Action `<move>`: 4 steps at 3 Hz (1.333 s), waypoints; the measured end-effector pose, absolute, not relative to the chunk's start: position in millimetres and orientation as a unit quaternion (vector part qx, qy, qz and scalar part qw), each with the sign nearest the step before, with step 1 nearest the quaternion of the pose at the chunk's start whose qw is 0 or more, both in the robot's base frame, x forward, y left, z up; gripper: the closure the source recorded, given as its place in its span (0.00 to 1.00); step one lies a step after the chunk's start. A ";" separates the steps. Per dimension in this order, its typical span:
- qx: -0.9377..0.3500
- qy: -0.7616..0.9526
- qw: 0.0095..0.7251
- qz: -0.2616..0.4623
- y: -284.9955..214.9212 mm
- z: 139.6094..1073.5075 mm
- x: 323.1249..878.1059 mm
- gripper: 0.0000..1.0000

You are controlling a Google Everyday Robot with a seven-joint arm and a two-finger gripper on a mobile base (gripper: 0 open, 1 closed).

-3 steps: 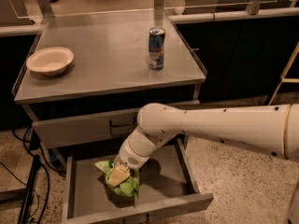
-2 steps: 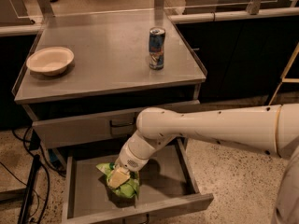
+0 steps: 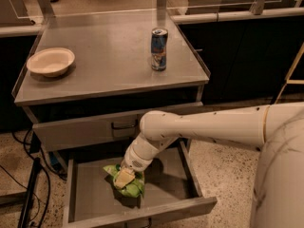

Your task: Place green rice chip bag into middle drawer

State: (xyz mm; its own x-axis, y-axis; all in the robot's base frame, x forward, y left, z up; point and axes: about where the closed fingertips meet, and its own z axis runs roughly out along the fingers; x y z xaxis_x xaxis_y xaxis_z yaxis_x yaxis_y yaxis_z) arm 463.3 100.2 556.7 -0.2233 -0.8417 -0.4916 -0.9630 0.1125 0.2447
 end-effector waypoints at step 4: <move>-0.597 0.752 0.106 0.258 108.0 476.2 485.0 1.00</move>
Offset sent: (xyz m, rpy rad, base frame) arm 0.0426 -0.0090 -0.0245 0.0091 0.0091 -0.0240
